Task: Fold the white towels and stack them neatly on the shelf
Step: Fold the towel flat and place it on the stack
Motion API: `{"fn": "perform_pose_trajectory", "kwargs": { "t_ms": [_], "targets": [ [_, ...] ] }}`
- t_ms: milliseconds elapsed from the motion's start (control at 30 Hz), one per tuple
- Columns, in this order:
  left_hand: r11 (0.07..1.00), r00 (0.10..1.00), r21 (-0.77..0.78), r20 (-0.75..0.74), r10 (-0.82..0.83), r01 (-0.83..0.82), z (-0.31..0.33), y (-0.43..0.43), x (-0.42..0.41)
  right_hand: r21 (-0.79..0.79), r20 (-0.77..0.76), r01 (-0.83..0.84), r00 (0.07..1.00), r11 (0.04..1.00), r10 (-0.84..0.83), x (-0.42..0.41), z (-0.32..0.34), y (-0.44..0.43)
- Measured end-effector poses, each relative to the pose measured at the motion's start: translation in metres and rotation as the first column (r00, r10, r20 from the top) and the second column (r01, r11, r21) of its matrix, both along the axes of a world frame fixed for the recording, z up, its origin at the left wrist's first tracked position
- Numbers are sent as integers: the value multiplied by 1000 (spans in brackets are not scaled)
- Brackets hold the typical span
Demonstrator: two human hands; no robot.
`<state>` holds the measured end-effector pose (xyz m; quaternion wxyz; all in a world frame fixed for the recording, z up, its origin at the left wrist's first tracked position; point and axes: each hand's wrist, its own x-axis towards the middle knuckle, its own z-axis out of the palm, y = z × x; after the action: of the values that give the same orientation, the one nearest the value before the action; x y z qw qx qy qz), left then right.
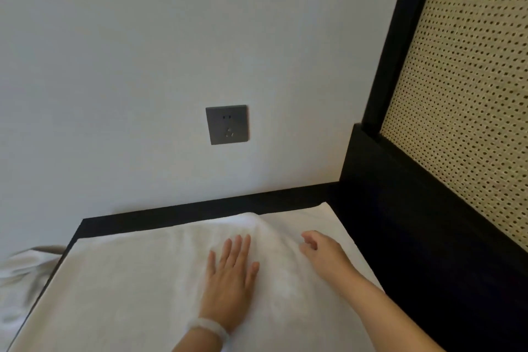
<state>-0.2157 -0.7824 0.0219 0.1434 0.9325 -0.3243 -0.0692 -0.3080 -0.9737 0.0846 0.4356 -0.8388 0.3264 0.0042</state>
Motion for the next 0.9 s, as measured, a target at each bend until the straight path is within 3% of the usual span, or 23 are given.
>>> {"fn": "perform_pose_trajectory", "kwargs": {
  "t_ms": [133,200,300,333,367,400,467,500,567,633,700,833,900],
  "targets": [
    [988,995,-135,-75,62,-72,4,2,2,30,11,-11,1000,999,11,20,-2,11],
    [923,950,-336,-299,86,-189,10,4,-1,29,58,-66,996,997,64,22,9,21],
    [603,756,-565,-647,99,-563,31,8,-8,-146,84,-334,934,931,348,14,23,43],
    [496,722,-597,-686,93,-631,36,10,-9,-249,37,-460,875,852,483,9,22,51],
    [467,755,-635,-646,115,-615,39,13,-10,-327,-28,-573,801,751,599,5,17,57],
    [503,816,-667,-557,154,-550,40,16,-12,-360,-79,-653,733,666,676,0,11,64],
    [725,955,-625,-242,173,-289,32,22,-15,-327,-100,-720,670,612,736,-5,1,70],
    [838,985,-517,-110,135,-172,25,24,-16,-286,-54,-715,676,638,735,-5,1,71],
    [968,998,-242,-22,59,-62,11,27,-17,-169,85,-595,785,786,613,-2,2,64],
    [991,999,-125,4,50,-49,1,29,-17,-165,179,-338,913,926,365,2,0,45],
    [991,997,-112,27,77,-73,-3,29,-16,-278,132,-179,966,944,222,6,-4,22],
    [987,996,-137,22,91,-87,-6,29,-16,20,-6,-88,996,996,88,10,-10,-4],
    [984,996,-155,9,92,-90,-6,30,-16,22,-39,-98,994,995,99,9,-15,-3]
  ]
}}
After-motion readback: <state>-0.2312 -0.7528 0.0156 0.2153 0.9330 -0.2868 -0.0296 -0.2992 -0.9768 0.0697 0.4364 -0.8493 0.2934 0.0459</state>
